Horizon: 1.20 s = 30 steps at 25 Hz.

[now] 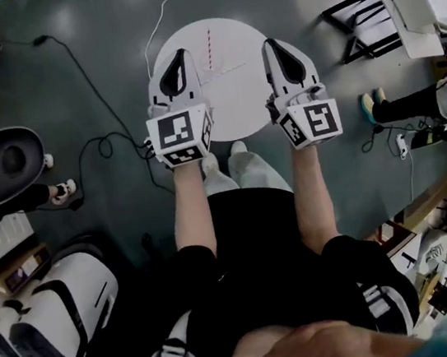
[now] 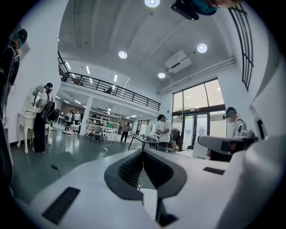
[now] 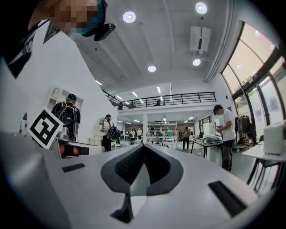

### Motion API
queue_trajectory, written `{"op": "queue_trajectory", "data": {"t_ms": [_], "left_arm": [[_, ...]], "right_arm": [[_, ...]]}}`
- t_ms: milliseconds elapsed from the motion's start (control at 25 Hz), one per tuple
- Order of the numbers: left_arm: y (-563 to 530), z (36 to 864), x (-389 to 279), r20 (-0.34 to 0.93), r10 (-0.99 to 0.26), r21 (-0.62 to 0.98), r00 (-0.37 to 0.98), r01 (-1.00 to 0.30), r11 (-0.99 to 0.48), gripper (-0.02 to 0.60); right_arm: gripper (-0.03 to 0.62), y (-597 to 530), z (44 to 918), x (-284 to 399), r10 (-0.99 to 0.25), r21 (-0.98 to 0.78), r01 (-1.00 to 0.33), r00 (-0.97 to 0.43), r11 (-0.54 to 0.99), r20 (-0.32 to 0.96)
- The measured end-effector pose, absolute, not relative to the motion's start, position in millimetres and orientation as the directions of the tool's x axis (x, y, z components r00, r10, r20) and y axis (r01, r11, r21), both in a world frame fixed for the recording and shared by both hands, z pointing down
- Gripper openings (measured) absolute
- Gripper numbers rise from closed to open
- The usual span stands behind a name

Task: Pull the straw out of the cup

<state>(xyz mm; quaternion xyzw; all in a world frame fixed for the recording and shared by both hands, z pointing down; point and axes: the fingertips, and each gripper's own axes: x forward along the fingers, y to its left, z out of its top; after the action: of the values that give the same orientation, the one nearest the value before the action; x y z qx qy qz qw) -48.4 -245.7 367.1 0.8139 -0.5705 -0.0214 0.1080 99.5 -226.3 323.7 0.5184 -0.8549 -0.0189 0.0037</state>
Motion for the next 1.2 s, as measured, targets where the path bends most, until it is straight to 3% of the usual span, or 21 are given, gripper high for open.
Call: {"op": "queue_trajectory", "data": {"t_ms": [400,840,1000,1200], "left_arm": [[-257.1,399.8,-37.4,0.164,-0.929,0.227,0.331,-0.929,-0.291,0.009],[-258.8,438.4,-31.7,0.223,-0.921,0.254,0.319,-0.931,-0.262,0.009],[-260.0,449.9,-34.7,0.245,-0.92,0.268,0.307,-0.933,-0.24,0.009],[-262.9,462.4,-41.8,0.266,-0.921,0.281,0.285,-0.937,-0.209,0.009]], "right_arm": [[0.017,-242.1,354.4,91.5,-0.835,-0.01,-0.837,-0.546,0.546,0.067],[0.021,-246.7,420.4,68.6,-0.752,-0.03,-0.784,-0.604,0.619,0.264],[0.095,-251.2,441.5,60.5,-0.72,-0.056,-0.771,-0.616,0.635,0.318],[0.095,-262.7,462.9,57.7,-0.707,-0.065,-0.773,-0.608,0.631,0.363]]}}
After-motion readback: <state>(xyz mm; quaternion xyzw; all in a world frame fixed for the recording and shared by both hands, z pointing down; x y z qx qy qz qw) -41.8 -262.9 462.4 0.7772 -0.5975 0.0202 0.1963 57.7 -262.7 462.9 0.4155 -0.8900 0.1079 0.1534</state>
